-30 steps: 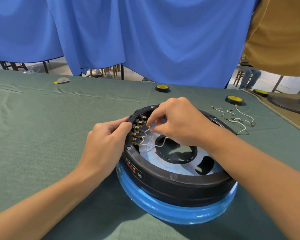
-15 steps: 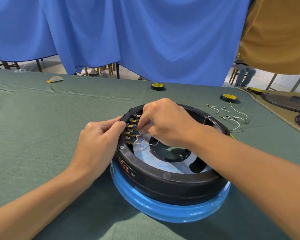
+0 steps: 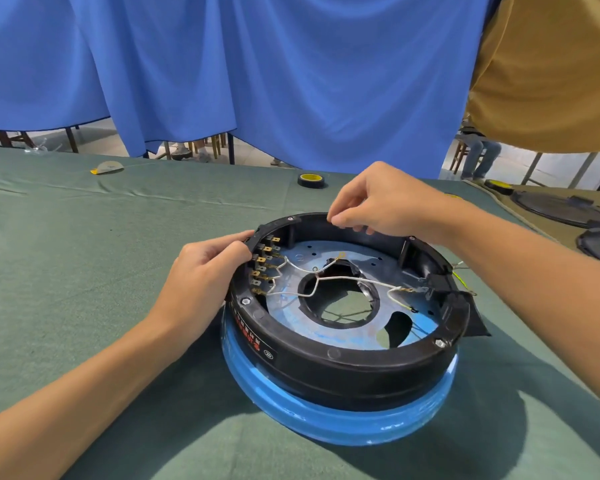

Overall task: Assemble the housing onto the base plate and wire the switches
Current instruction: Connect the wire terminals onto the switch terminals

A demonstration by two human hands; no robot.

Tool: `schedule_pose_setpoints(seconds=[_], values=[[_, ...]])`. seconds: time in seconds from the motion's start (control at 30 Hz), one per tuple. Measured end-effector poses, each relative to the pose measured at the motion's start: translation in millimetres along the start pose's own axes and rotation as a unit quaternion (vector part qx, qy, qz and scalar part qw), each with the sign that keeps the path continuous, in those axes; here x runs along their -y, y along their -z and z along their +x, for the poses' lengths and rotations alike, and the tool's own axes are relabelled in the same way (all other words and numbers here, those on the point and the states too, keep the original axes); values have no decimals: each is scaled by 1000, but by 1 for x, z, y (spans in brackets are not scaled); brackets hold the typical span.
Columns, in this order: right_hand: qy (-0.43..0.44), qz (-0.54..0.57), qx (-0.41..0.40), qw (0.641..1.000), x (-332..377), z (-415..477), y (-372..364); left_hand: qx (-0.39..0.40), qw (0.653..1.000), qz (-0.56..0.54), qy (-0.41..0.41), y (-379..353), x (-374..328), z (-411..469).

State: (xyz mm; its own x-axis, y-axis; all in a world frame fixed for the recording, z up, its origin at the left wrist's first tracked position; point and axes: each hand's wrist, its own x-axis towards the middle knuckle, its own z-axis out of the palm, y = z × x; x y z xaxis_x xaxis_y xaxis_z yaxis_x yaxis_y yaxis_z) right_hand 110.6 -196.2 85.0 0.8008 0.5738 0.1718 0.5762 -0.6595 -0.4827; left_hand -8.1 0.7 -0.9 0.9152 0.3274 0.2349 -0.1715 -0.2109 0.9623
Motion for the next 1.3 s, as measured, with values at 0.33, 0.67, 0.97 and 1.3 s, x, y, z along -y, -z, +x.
schedule_pose_setpoints(seconds=[0.33, 0.67, 0.97, 1.3], values=[[86, -72, 86, 990, 14, 3, -21, 8, 1000, -14, -26, -5, -2, -1], [124, -47, 105, 986, 26, 9, -30, 22, 999, -16, -46, -2, 4, 2], [125, -51, 87, 987, 25, 8, -37, 28, 998, -7, -57, -1, 9, 5], [63, -36, 75, 995, 24, 3, -45, 37, 998, -4, -58, 0, 10, 6]])
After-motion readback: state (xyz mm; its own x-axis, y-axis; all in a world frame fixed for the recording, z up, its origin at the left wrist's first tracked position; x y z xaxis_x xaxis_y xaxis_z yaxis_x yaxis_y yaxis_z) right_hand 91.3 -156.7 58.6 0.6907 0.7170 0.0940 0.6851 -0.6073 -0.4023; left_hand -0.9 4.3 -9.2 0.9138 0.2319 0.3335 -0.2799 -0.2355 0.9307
